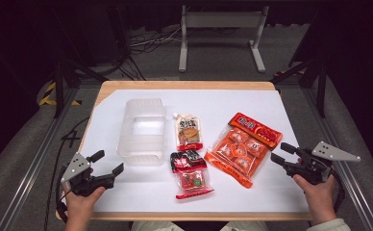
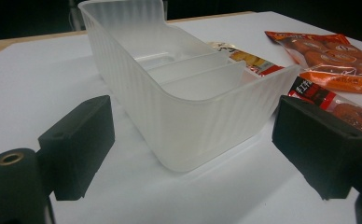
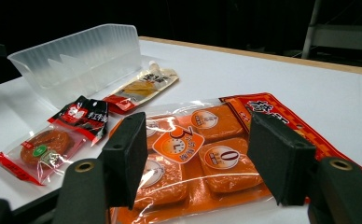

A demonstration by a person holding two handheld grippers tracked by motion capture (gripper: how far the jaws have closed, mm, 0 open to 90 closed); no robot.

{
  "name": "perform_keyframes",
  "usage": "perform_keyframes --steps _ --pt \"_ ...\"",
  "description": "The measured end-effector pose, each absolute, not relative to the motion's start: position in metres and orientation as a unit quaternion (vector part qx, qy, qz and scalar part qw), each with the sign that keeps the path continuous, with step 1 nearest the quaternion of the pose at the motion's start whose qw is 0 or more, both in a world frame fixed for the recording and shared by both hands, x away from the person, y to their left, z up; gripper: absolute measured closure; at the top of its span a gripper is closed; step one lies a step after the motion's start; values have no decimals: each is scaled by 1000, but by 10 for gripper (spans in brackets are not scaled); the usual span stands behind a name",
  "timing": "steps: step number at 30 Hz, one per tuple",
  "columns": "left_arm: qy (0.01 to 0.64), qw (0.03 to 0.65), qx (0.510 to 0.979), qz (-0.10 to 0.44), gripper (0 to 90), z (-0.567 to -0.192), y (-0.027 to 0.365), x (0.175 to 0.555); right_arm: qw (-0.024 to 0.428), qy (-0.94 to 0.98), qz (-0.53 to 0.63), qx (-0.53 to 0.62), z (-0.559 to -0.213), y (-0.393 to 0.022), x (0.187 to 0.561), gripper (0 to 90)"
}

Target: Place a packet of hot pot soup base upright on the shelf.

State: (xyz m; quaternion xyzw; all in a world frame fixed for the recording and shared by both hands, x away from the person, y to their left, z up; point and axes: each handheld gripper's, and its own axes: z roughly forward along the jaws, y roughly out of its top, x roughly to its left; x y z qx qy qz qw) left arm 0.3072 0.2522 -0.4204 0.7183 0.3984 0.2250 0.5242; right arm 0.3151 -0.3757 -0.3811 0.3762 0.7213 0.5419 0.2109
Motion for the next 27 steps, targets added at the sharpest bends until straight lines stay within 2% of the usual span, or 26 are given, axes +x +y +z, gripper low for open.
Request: perform_keyframes --steps 6,12,17,27 --pt "401 523 718 224 137 -421 252 308 203 731 535 373 -376 -374 329 349" --pt "401 525 717 223 137 -421 252 309 218 728 526 381 -371 -376 345 327" --pt "405 519 719 224 138 -423 252 310 217 729 525 382 -368 -378 360 343" --pt "401 522 720 221 138 -423 253 309 213 718 527 401 -367 -383 382 314"
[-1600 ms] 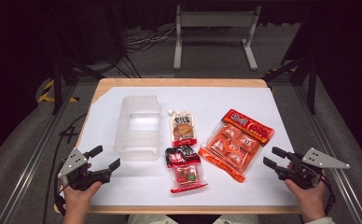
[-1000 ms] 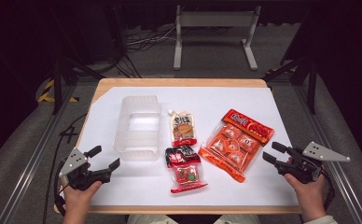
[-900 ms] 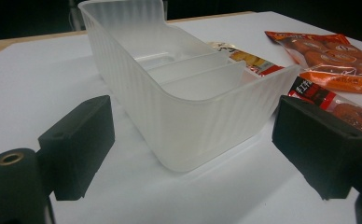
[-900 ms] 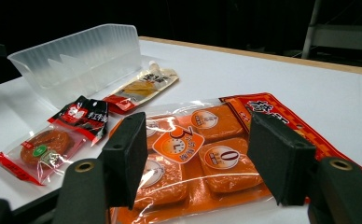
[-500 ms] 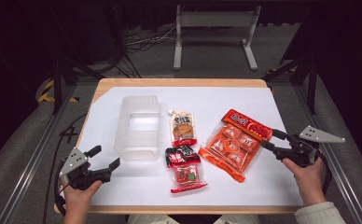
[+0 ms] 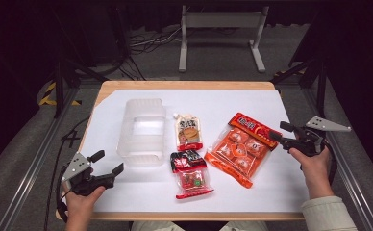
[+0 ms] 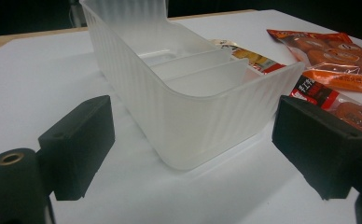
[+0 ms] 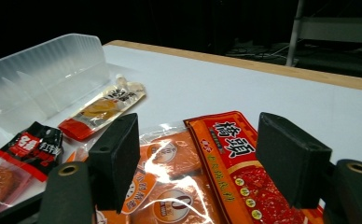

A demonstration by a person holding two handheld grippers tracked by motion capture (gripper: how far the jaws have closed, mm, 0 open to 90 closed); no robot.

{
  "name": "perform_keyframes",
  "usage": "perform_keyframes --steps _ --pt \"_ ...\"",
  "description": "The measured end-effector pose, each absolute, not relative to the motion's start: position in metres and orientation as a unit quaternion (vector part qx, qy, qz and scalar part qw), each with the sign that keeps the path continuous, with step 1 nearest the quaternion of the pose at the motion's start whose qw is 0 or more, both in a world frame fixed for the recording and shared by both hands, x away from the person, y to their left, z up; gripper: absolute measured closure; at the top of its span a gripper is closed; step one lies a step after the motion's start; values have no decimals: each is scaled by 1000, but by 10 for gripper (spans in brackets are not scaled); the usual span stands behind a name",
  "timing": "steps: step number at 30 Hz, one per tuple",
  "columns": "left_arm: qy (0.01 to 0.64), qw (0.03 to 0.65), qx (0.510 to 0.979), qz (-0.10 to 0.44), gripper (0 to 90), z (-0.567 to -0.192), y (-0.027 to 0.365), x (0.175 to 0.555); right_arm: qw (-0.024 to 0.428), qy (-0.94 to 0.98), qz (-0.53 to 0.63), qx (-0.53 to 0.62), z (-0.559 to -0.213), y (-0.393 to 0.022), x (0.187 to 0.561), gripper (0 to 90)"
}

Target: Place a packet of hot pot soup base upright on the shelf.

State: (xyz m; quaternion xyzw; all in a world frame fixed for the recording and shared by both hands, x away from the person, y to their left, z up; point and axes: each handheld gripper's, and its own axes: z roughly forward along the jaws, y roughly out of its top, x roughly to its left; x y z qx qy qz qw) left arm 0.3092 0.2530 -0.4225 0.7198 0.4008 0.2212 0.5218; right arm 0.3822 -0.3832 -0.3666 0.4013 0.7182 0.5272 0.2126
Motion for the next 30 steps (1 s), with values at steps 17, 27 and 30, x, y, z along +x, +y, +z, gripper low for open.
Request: perform_keyframes --steps 17,27,30 --pt "403 519 720 224 142 -423 252 309 219 711 487 458 -385 -393 418 327" --pt "402 519 720 224 142 -423 253 309 232 712 454 483 -405 -397 435 364" --pt "402 519 720 223 142 -423 253 309 222 712 446 494 -410 -398 437 389"
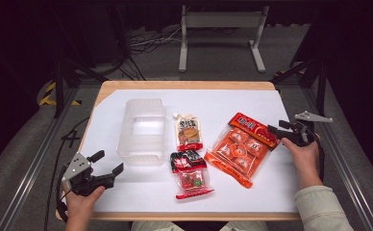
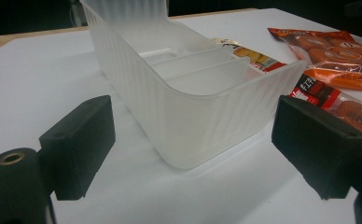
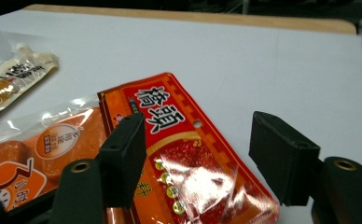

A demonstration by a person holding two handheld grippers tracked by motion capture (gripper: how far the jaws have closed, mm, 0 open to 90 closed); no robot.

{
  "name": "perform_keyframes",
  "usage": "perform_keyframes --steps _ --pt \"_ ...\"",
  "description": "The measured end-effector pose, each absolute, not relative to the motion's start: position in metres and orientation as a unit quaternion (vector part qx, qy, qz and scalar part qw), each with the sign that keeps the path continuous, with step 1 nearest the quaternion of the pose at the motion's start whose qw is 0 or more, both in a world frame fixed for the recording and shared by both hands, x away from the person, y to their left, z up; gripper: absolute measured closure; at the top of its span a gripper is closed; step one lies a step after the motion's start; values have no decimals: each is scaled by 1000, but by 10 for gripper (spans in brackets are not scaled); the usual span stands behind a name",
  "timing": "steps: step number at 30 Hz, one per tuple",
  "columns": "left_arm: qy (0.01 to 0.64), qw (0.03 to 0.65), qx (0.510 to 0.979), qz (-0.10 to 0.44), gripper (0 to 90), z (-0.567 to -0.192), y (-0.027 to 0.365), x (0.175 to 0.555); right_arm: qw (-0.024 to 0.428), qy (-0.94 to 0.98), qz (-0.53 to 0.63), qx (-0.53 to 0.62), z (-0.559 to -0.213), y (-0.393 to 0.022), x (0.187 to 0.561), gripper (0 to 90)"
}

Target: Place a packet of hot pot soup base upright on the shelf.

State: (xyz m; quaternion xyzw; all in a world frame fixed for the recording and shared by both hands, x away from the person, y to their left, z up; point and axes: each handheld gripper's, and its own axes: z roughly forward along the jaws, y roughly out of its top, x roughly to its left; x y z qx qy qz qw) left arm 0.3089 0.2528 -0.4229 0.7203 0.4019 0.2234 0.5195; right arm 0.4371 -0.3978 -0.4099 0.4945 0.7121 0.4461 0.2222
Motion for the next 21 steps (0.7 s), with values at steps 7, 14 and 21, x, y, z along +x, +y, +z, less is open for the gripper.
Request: perform_keyframes --steps 7,14,21 --pt "401 520 721 223 144 -423 252 309 201 712 428 519 -421 -404 443 367" --pt "400 519 721 222 145 -423 252 309 177 711 412 541 -431 -408 450 304" --pt "402 518 721 222 145 -423 252 309 169 704 410 554 -435 -412 452 292"
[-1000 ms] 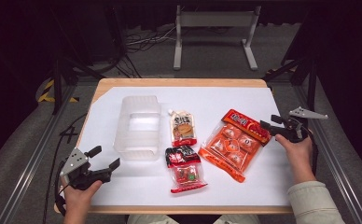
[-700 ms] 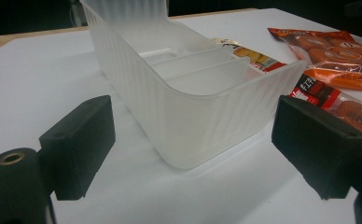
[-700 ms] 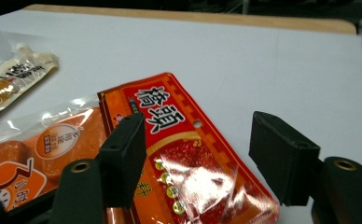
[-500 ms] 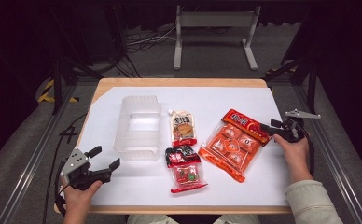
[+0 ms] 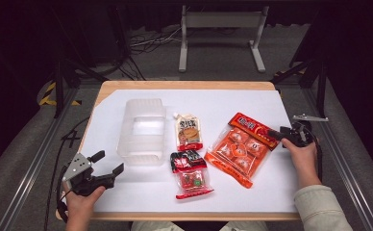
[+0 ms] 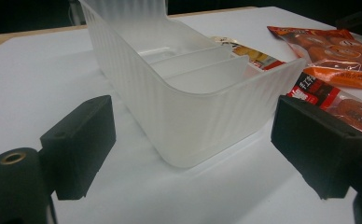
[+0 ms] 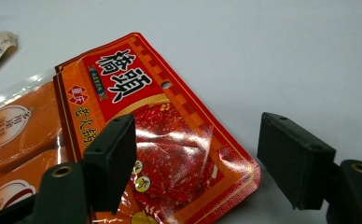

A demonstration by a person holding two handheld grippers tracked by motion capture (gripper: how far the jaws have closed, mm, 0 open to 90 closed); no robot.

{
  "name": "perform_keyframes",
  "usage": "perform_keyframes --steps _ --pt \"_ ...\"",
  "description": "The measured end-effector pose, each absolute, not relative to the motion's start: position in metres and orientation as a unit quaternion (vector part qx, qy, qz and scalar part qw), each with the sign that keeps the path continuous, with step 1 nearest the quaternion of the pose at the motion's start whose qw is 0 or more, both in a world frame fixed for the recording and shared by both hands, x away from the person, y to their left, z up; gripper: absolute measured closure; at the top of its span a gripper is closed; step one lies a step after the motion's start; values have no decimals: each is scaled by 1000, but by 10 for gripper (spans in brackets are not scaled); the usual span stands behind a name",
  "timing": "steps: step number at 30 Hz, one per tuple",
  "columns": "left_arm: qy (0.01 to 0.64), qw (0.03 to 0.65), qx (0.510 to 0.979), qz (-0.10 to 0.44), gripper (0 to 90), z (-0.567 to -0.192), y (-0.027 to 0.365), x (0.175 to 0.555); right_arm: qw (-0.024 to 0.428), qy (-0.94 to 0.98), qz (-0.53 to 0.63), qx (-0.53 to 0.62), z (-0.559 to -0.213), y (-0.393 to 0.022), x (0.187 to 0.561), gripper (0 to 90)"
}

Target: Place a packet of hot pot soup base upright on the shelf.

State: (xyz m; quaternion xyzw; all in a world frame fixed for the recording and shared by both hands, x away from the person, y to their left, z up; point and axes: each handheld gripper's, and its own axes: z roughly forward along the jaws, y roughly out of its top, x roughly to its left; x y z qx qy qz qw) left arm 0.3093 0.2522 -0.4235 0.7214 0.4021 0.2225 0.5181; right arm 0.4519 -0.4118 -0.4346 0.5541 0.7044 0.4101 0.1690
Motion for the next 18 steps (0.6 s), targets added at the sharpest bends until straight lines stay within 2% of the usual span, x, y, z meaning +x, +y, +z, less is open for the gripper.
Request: perform_keyframes --steps 6,10,14,18 --pt "405 517 721 223 146 -423 252 310 156 703 405 563 -438 -413 453 288" --pt "407 511 723 224 149 -424 252 310 131 697 419 568 -438 -413 454 296" --pt "404 518 721 221 146 -424 252 310 121 687 444 563 -433 -413 451 365" --pt "405 518 721 220 145 -424 252 311 94 703 453 541 -430 -412 450 479"
